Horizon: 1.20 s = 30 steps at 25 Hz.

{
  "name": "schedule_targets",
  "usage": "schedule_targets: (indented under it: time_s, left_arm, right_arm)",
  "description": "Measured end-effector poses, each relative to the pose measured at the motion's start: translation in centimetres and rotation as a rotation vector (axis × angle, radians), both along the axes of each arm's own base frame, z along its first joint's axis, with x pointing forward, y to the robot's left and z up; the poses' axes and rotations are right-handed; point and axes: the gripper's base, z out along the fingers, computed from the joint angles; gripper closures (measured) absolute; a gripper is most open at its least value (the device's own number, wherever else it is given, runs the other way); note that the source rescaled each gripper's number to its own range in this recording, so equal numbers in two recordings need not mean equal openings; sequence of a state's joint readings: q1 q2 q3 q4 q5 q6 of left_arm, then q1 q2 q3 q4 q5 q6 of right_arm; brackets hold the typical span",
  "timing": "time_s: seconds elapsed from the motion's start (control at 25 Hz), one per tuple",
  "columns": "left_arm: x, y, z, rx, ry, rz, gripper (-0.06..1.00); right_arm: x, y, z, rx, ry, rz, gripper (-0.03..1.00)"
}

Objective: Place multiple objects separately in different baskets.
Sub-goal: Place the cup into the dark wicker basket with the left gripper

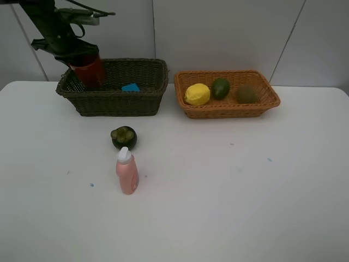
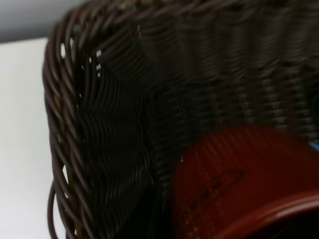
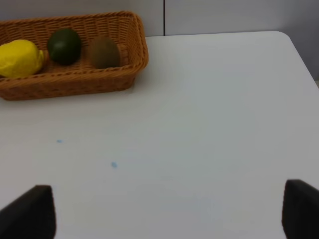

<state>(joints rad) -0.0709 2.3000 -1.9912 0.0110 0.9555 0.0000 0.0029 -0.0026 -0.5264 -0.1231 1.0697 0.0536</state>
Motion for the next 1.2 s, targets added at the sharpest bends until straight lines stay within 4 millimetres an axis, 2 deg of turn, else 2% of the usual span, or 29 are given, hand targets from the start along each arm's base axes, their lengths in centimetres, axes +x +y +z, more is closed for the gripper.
schedule_targets:
  time_s: [0.36, 1.12, 1.2]
  left_arm:
    - [0.2, 0.1, -2.4, 0.009, 0.053, 0.008, 0.94]
    - [0.5, 0.0, -2.5, 0.020, 0.027, -0.034, 0.94]
    - [0.5, -0.2, -2.5, 0.005, 0.028, -0.032, 0.92]
  right_arm:
    - [0.0, 0.0, 0.0, 0.000, 0.000, 0.000, -0.03]
    - [0.0, 0.0, 0.0, -0.001, 0.000, -0.001, -0.03]
    - [0.0, 0.0, 0.0, -0.001, 0.000, -0.001, -0.03]
